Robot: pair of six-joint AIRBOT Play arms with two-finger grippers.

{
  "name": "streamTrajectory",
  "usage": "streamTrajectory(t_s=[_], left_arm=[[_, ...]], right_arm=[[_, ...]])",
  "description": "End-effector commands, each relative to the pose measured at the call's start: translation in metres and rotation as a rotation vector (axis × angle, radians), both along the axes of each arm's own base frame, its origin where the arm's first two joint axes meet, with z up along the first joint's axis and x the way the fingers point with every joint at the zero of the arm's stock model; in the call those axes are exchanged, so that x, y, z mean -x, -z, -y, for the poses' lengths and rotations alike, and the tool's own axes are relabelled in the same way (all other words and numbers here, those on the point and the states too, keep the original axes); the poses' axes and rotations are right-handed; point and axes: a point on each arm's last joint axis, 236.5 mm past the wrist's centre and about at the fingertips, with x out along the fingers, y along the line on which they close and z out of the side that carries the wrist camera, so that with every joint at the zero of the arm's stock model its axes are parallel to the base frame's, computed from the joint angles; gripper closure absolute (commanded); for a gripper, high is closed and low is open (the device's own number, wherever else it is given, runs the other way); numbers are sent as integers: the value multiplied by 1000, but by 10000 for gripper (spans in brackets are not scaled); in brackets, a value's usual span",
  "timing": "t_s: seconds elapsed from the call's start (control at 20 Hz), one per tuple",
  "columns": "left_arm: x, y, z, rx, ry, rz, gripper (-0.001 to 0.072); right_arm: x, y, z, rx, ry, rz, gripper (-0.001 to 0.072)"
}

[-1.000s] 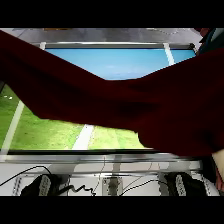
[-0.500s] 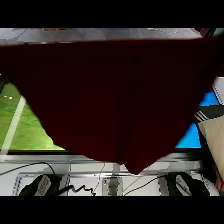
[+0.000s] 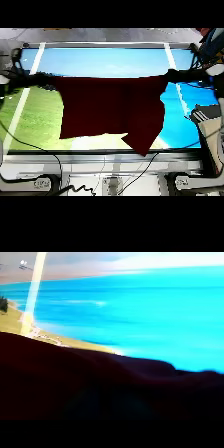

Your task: Fold the clothes and pants, and hang the long-sleeved shirts on hangers.

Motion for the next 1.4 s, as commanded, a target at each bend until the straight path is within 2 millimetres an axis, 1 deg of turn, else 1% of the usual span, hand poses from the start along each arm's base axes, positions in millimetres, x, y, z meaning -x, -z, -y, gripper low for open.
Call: streamTrajectory(t_s=[0.0,0.1,0.15,0.25,0.35,0.45,0.5,0.55,0.6,0.65,0.7,0.75,0.8,0.85,0.95,1.0,1.05,1.1,1.15,1.2,1.25,1.3,1.35], left_arm=[[-31,45,2,-40,-55,5,691],[-25,70,10,-19,-25,-62,692],[-15,86,19,-2,17,-123,692],[12,113,26,-6,91,-258,692],[46,133,23,-65,162,-402,692],[75,150,14,-116,193,-536,692],[85,156,12,-124,197,-584,692],[92,161,13,-111,194,-623,692],[94,165,15,-92,186,-643,691],[94,167,17,-77,178,-651,636],[92,165,24,-48,179,-643,227],[88,160,30,-12,170,-631,24],[86,153,34,7,173,-630,18],[86,145,34,5,186,-629,20],[88,121,30,0,193,-605,24],[89,105,24,-5,182,-579,41],[92,89,17,-7,171,-559,94],[97,73,9,-7,157,-541,108],[102,59,0,-8,141,-525,108],[108,47,-11,-7,118,-510,108],[114,38,-24,-3,87,-498,108],[121,33,-36,4,57,-496,108],[130,32,-47,21,25,-501,108]], right_arm=[[-27,60,15,39,62,-41,692],[-22,84,19,70,43,-94,692],[-14,96,18,77,25,-141,692],[10,115,18,112,-30,-250,692],[38,127,20,155,-101,-352,692],[64,136,25,198,-158,-450,693],[77,139,28,211,-173,-501,692],[84,141,31,222,-164,-543,692],[87,142,34,226,-145,-565,692],[87,142,33,212,-128,-571,679],[86,141,32,203,-115,-571,463],[86,141,32,201,-108,-575,217],[90,139,32,202,-115,-587,171],[97,136,35,211,-123,-606,171],[113,122,39,213,-141,-638,172],[121,110,42,209,-143,-645,183],[128,99,45,206,-138,-644,214],[134,89,49,204,-120,-625,253],[144,83,53,205,-105,-611,273],[160,81,57,201,-89,-609,274],[179,83,58,192,-75,-621,273],[205,90,57,172,-62,-648,275],[231,99,49,129,-47,-676,326]])
